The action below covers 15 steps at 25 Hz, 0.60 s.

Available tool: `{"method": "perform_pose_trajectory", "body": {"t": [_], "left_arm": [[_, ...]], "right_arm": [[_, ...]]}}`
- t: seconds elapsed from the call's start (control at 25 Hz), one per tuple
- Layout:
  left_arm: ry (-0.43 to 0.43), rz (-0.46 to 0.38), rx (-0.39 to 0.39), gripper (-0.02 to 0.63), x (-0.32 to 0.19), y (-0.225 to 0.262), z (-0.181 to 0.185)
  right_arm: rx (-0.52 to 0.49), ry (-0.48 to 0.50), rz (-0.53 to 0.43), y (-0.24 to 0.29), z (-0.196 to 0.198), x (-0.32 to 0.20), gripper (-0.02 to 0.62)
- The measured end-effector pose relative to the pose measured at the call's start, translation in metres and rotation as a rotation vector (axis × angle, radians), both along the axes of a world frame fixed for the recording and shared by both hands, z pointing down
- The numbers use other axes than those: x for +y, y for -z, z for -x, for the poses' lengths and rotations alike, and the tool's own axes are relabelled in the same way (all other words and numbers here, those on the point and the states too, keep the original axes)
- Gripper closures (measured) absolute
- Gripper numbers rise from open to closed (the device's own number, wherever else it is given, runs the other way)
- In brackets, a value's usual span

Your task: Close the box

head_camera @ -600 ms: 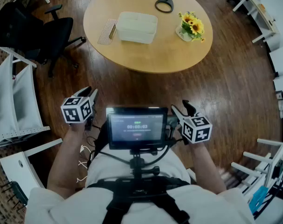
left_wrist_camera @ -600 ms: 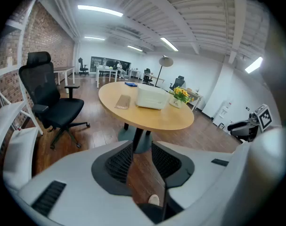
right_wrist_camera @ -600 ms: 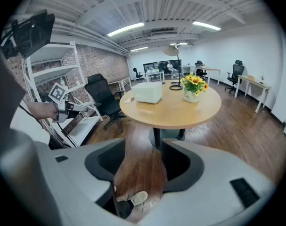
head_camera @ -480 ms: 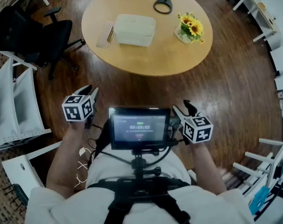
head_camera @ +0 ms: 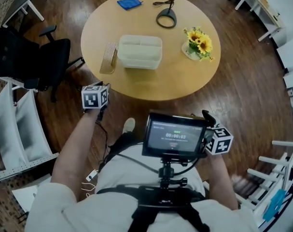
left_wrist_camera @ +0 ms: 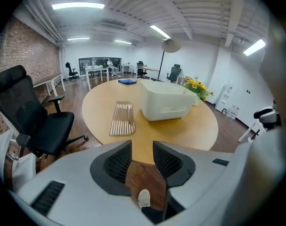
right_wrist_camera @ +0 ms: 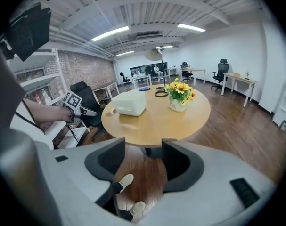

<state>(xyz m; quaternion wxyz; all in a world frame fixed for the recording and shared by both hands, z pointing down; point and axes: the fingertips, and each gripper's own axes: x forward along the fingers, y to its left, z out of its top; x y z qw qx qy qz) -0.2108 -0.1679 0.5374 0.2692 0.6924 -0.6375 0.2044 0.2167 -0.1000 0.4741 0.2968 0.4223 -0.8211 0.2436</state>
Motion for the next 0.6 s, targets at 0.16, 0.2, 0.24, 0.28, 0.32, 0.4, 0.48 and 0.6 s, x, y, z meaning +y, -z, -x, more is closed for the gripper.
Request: {"method": "perform_pose_trajectory", "body": {"t": [0.16,0.2,0.24,0.28,0.32,0.4,0.48,0.6], "left_arm": [[-0.004,0.016,0.005,0.459,-0.060,-0.011,0.020],[-0.008,0.019,0.010,0.459,-0.072,-0.015,0.023],[-0.013,0.020,0.016,0.459,-0.083,-0.019,0.025],[-0.020,0.021,0.021,0.459,-0.094,-0.022,0.026],[-0.029,0.018,0.026,0.459,-0.105,-0.024,0.026],[-0.042,0.015,0.042,0.460,-0.123,-0.029,0.025],[-0.042,0.023,0.058,0.462,-0.136,-0.038,0.027],[-0.033,0.041,0.054,0.488,-0.148,-0.052,0.031]], "right_arm": [[0.019,-0.068,0.024,0.001,-0.003,-0.007,0.345],[0.024,-0.083,0.029,0.001,-0.003,-0.008,0.345],[0.028,-0.100,0.034,0.001,-0.004,-0.008,0.345],[0.032,-0.117,0.039,0.001,-0.004,-0.007,0.345],[0.035,-0.136,0.043,0.001,-0.005,-0.006,0.345],[0.041,-0.175,0.052,0.001,-0.007,-0.004,0.345],[0.042,-0.200,0.059,0.001,-0.007,-0.003,0.345],[0.044,-0.220,0.074,-0.001,-0.002,-0.001,0.345]]}}
